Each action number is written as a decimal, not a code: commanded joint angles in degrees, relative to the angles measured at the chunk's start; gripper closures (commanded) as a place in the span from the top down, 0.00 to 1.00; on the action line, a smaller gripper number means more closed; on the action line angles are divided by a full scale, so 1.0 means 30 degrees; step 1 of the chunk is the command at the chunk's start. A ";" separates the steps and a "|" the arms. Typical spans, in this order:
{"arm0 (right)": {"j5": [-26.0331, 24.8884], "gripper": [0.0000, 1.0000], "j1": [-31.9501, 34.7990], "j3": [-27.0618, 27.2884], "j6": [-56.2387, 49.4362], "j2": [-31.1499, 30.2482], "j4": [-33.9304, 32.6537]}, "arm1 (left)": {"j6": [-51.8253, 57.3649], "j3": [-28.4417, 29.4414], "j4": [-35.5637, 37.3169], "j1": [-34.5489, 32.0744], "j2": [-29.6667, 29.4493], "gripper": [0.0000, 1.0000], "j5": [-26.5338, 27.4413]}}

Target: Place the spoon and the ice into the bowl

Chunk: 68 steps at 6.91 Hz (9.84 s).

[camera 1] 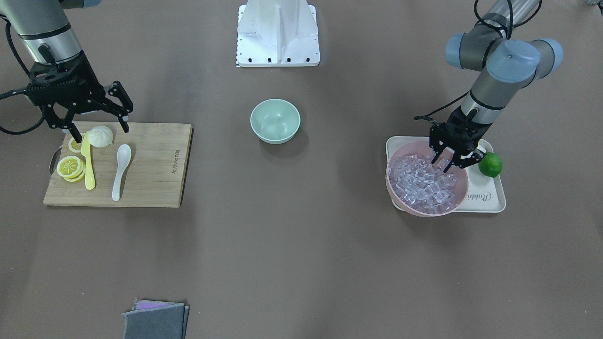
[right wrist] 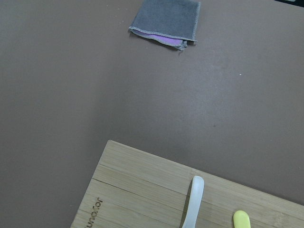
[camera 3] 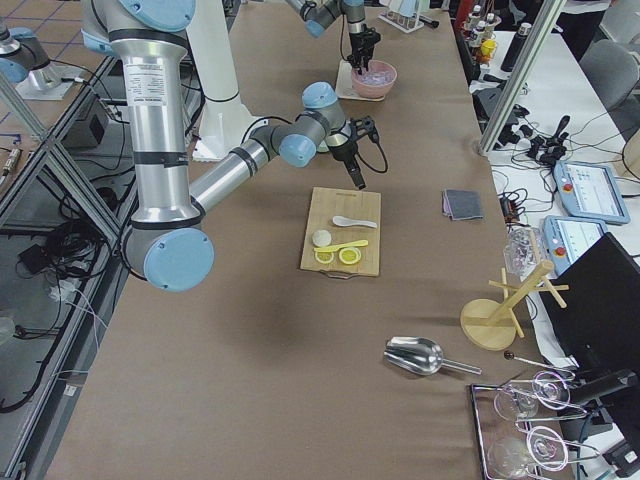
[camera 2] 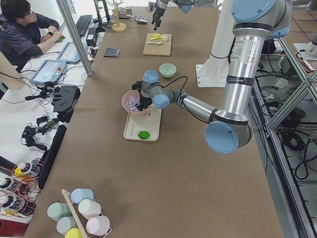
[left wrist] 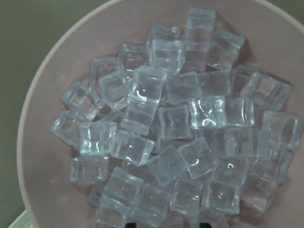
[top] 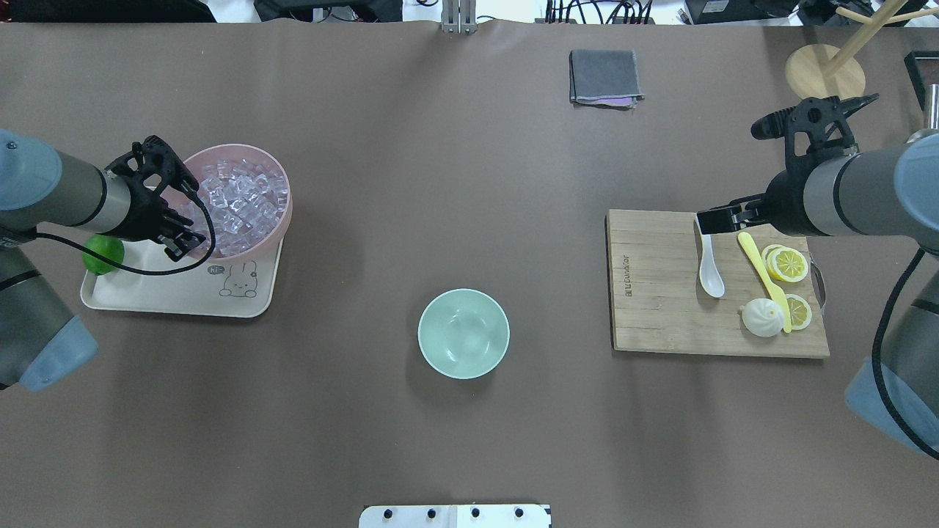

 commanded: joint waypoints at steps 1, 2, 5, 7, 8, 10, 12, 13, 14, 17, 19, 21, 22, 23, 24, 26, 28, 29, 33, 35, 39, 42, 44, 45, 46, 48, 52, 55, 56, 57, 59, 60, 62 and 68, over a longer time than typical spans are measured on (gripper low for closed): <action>-0.0029 1.00 -0.0039 0.0005 0.0023 0.0000 0.0033 | 0.0000 -0.0392 0.0338 -0.0027 -0.0016 0.00 -0.0267; 0.0000 1.00 -0.0039 0.0005 0.0168 0.0000 0.0062 | 0.0000 -0.0917 0.0396 -0.0201 -0.0045 0.00 -0.1255; -0.0029 1.00 -0.0126 0.0005 0.0169 -0.0029 0.0062 | -0.5208 -0.1274 0.0137 -0.1230 -0.2553 0.00 -0.3111; -0.0321 1.00 -0.0331 0.0005 0.0169 -0.0029 0.0062 | -1.2566 -0.1042 -0.1348 0.1008 -0.4725 0.00 -0.2705; -0.0351 1.00 -0.0361 -0.0024 0.0169 0.0000 0.0062 | -1.4715 -0.0895 -0.3101 0.3057 -0.4906 0.00 -0.0207; -0.0381 1.00 -0.0449 -0.0024 0.0169 0.0029 0.0092 | -1.6316 -0.0340 -0.4173 0.7775 -0.5692 0.00 0.6179; -0.0673 1.00 -0.0508 -0.0053 0.0169 0.0029 0.0092 | -1.6670 0.1355 -0.4144 0.9314 -0.6895 0.00 0.7928; -0.0761 1.00 -0.0537 -0.0054 0.0169 0.0029 0.0092 | -1.6641 0.1508 -0.4144 0.9985 -0.6958 0.00 0.8601; -0.0791 1.00 -0.0537 0.0004 0.0169 0.0058 0.0092 | -1.6670 0.1509 -0.4144 1.0427 -0.6988 0.00 0.9101; -0.0967 1.00 -0.0625 0.0005 0.0169 0.0059 0.0121 | -1.6788 0.1770 -0.4116 1.0548 -0.7165 0.98 0.9105; -0.0967 1.00 -0.0625 0.0034 0.0169 0.0059 0.0150 | -1.6700 0.1252 -0.3999 1.0404 -0.7223 0.98 0.9048; -0.0996 1.00 -0.0625 0.0006 0.0198 0.0030 0.0150 | -1.6786 -0.1727 -0.0890 0.8482 -0.7222 0.98 0.6376; -0.1054 1.00 -0.0770 -0.0053 0.1532 0.0029 0.0150 | -1.6816 -0.3077 0.1718 0.6613 -0.7107 0.98 0.3249; -0.2012 1.00 -0.1323 -0.0054 0.2416 0.0029 0.0121 | -1.6410 -0.3438 0.3746 0.4535 -0.6931 0.98 0.1071; -0.2167 1.00 -0.1676 -0.0083 0.2454 0.0029 0.0121 | -1.4376 -0.3587 0.6028 0.2571 -0.6524 0.98 -0.0227; -0.2461 1.00 -0.2059 -0.0112 0.2512 0.0029 0.0092 | -0.4943 -0.3940 0.8852 -0.2172 -0.4193 0.98 -0.1692; -0.2432 1.00 -0.2265 -0.0317 0.3098 0.0029 0.0121 | 0.2656 -0.3417 1.1748 -0.7969 -0.1784 0.98 -0.3719; -0.2432 1.00 -0.2382 -0.0433 0.3128 0.0058 0.0150 | 0.7335 -0.2050 1.2605 -1.1041 -0.0729 0.98 -0.4538; -0.2286 1.00 -0.2412 -0.1192 0.3099 0.0498 0.0120 | 1.1224 0.3206 1.2350 -1.8011 0.2176 0.98 -0.4428; -0.2314 0.99 -0.2412 -0.3031 0.3215 0.1430 0.0121 | 1.1162 0.2945 1.2174 -1.8016 0.2504 0.98 -0.4371; -0.2344 0.98 -0.2324 -0.6398 0.4621 0.1172 0.5077 | 1.1162 0.2740 1.2145 -1.8016 0.2504 0.98 -0.4371; -0.2402 0.84 -0.2266 -0.7261 0.4798 0.0588 0.5570 | 1.1162 0.2681 1.2145 -1.8016 0.2475 0.98 -0.4371; -0.2432 0.61 -0.2266 -0.7289 0.5555 0.0557 0.5570 | 1.1133 0.2652 1.2116 -1.8016 0.2475 0.98 -0.4371; -0.2461 0.61 -0.2266 -0.7290 0.5705 0.0499 0.5570 | 1.1133 0.2623 1.2116 -1.8016 0.2475 0.98 -0.4371; -0.2461 0.61 -0.2266 -0.7261 0.5880 0.0382 0.5599 | 1.1162 0.2593 1.2116 -1.8016 0.2475 0.98 -0.4371; -0.2782 0.54 -0.2295 -0.7261 0.6320 0.0381 0.5599 | 1.1162 0.2564 1.2116 -1.8016 0.2475 0.98 -0.4371; -0.2725 0.00 -0.2353 -0.7231 0.6439 0.0439 0.5599 | 1.1162 0.2564 1.2116 -1.8016 0.2475 0.98 -0.4371; -0.2521 0.00 -0.2354 -0.6475 0.6438 0.0993 0.5280 | 1.1162 0.2564 1.2116 -1.8016 0.2474 0.98 -0.4371; -0.2520 0.00 -0.2383 -0.6035 0.6787 0.1663 0.4407 | 1.1162 0.2593 1.2116 -1.8016 0.2475 0.98 -0.4371; -0.2520 0.00 -0.2499 -0.5711 0.9023 0.2830 0.2919 | 1.1162 0.2593 1.2116 -1.8016 0.2475 0.98 -0.4371; -0.2781 0.00 -0.3490 -0.5037 1.3098 0.6279 -0.2168 | 1.1162 0.2593 1.2145 -1.7986 0.2475 0.98 -0.4400; -0.4204 0.00 -0.4598 -0.5005 1.5119 0.7720 -0.3789 | 1.1162 0.2593 1.2145 -1.7986 0.2446 0.98 -0.4400; -0.7750 0.00 -0.7497 -0.5237 1.8554 1.0358 -0.7215 | 1.1162 0.2593 1.2145 -1.7986 0.2474 0.98 -0.4429; -1.2976 0.00 -1.0877 -0.6083 2.0938 1.2065 -1.1067 | 1.1133 0.2769 1.2233 -1.7986 0.2475 0.98 -0.4429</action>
